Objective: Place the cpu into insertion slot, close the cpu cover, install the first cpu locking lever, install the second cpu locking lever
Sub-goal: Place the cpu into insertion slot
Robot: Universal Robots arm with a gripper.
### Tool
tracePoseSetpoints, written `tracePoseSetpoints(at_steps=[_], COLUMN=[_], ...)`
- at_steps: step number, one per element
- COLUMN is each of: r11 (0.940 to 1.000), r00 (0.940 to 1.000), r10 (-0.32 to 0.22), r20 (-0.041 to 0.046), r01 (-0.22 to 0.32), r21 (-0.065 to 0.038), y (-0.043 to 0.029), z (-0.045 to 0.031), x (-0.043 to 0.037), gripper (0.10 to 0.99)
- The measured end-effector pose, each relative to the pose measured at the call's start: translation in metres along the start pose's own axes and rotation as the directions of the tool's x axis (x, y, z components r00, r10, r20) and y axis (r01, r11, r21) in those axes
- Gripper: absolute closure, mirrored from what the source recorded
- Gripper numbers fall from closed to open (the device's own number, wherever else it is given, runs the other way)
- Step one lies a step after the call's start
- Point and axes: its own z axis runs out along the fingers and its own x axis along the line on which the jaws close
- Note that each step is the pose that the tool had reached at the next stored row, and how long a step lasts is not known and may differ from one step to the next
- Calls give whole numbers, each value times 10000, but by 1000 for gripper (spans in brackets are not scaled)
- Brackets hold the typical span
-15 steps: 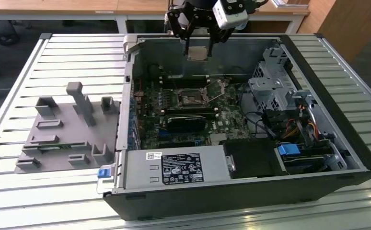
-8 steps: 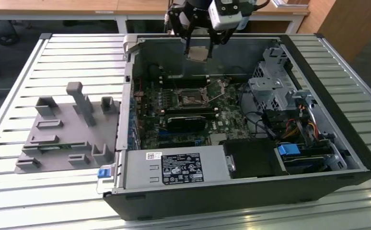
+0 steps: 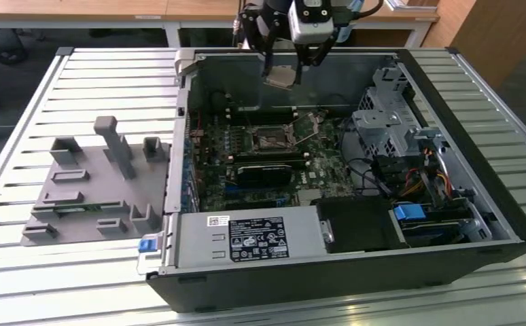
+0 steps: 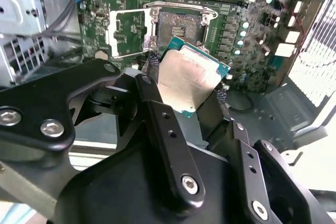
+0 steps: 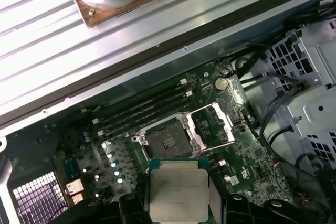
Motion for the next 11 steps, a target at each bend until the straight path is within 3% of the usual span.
tracePoseSetpoints(at_steps=[6, 11], r11=[9950, 9842], r00=[9950, 9840], r10=[995, 1773], r20=[92, 166], r01=[-995, -1772], r21=[-9, -22], y=[0, -1], z=[5, 8], x=[0, 0], gripper=[549, 549])
